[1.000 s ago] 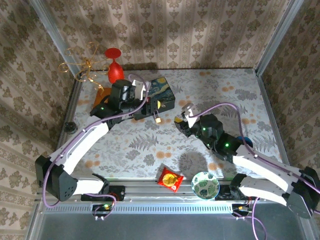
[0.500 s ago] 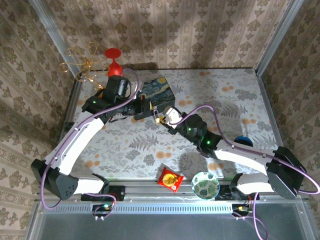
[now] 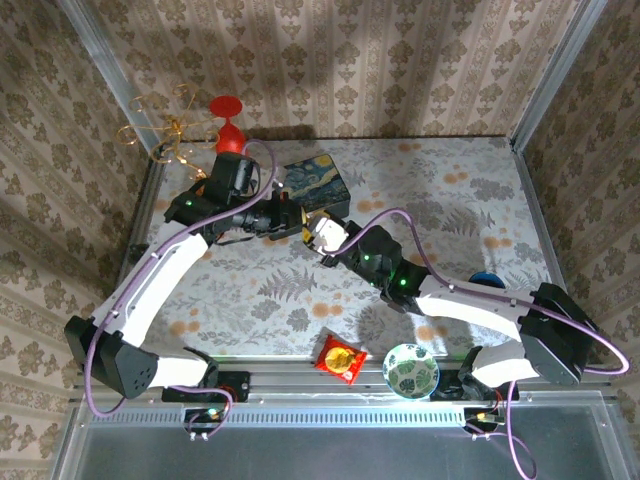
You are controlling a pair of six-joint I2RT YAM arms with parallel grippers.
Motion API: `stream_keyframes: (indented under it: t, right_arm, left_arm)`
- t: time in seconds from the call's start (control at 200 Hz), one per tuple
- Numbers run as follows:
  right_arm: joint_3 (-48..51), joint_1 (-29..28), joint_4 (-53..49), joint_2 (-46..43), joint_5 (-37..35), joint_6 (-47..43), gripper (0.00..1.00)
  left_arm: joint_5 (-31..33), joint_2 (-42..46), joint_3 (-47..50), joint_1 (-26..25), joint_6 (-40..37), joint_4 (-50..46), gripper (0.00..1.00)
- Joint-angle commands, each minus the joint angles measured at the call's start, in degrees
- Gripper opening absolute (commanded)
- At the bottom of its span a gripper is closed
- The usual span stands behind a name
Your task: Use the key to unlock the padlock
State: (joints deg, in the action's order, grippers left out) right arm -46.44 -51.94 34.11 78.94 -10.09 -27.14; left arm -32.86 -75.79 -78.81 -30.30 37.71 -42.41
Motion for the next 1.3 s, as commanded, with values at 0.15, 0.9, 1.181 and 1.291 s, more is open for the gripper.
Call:
stream_keyframes:
  t: [0.15,0.9,1.181,1.291]
  right_arm:
    - [-2.12,-0.36,2.50,0.43,-0.69,-0.64,0.23]
    - [-1.73,-0.28,2.61,2.36,-5.43,-1.75,0.16]
    - [-1.64,-0.35,1.51,1.37,-3.89,-1.39,0.00]
    - [-1.73,-0.40,0.62,1.20,-3.03,-1.15,0.00]
  left_arm:
    - [-2.38,1.17,0.84,0.51,0.88,1.05,0.00]
    - [-3.52,2.22,1.24,1.26,0.03,1.06,0.00]
    - [-3.52,2.31,1.90,1.87,0.07,1.16,0.00]
    - [-3.48,2.53,2.40,2.30,0.74,1.80,0.13]
